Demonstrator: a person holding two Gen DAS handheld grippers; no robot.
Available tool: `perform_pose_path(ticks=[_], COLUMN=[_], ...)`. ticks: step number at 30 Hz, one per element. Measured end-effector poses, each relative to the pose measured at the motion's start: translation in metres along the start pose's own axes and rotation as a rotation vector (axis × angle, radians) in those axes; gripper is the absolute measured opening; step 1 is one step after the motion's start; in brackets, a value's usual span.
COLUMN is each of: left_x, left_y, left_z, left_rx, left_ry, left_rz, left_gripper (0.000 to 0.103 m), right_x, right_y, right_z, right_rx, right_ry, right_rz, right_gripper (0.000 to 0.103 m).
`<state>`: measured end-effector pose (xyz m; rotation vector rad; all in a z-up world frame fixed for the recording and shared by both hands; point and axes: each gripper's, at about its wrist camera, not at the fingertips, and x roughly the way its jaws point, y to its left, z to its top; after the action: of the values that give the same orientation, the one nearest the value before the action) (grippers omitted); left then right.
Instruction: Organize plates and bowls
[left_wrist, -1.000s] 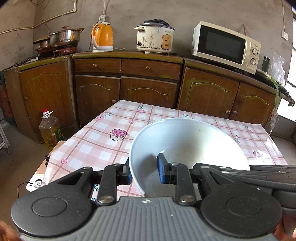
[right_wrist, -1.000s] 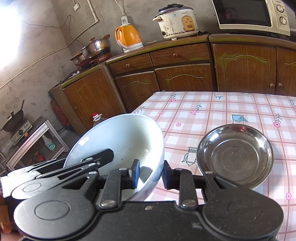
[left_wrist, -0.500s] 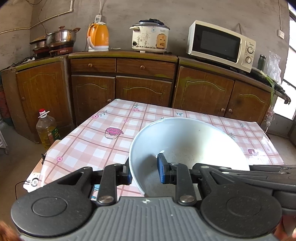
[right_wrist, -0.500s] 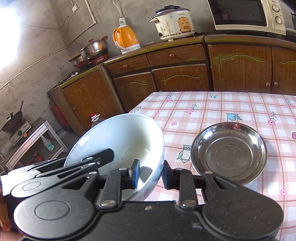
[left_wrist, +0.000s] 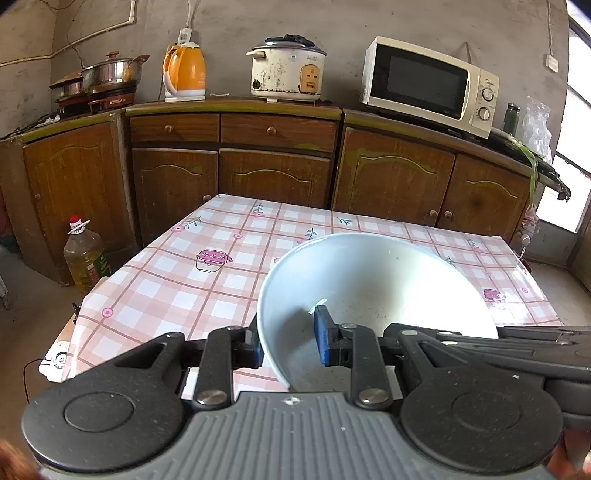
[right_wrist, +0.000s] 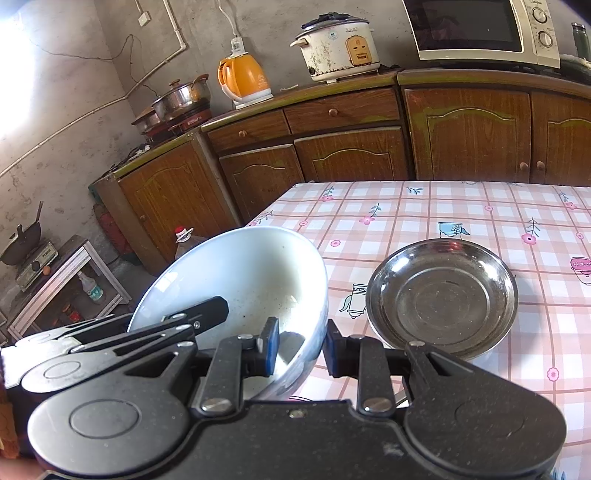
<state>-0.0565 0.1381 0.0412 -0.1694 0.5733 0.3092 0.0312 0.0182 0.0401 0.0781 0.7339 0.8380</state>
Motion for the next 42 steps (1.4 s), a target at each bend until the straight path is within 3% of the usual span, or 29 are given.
perform_pose_path(ticks=[42], left_x=[-0.007], left_y=[-0.035], left_z=[-0.015], left_rx=[0.052], left_ry=[0.021], left_rz=[-0.092], left_gripper=[0.026], right_x=[-0.043], right_y=[-0.033], right_z=[-0.024], right_rx=[0.037], right_ry=[-0.029], right_rz=[-0.069], right_gripper=[0.032])
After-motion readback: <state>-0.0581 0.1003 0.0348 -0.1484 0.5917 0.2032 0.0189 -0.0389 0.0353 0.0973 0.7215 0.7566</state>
